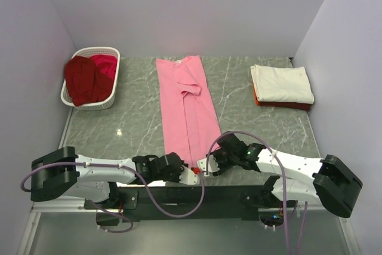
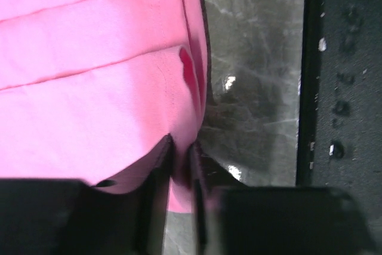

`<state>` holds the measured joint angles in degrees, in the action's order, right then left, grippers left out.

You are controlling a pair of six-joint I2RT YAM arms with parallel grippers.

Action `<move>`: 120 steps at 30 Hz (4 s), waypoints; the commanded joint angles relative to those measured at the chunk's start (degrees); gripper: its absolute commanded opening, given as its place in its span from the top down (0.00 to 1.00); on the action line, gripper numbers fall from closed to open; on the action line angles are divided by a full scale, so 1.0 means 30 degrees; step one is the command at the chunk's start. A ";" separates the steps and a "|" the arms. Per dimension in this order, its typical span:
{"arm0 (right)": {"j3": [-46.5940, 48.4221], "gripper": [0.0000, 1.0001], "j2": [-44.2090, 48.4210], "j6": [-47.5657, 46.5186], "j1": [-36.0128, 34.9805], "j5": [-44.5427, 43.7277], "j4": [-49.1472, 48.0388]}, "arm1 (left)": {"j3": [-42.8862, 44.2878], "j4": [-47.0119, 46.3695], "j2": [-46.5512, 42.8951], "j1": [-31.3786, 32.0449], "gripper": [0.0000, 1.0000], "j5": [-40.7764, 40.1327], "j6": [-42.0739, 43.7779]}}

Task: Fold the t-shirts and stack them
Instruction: Fold the tshirt

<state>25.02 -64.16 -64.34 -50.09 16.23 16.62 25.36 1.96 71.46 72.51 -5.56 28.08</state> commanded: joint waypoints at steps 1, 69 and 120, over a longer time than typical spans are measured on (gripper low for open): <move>-0.0284 0.54 -0.1024 -0.0177 -0.0063 -0.0840 0.0581 | -0.0486 0.1398 0.0233 -0.0293 0.79 -0.0051 0.0368; 2.1070 0.27 -1.4216 0.0842 1.1393 0.7476 0.7101 | 0.8105 -0.2187 0.1556 -1.7289 0.03 1.0141 0.2233; 0.5879 1.00 -0.2856 -0.6037 0.6238 0.4549 1.0507 | 0.2620 0.4324 -0.1552 -0.8676 1.00 1.0084 0.1342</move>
<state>46.28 -79.85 -82.32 -30.17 26.04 36.80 34.74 7.51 69.25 43.11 18.48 38.15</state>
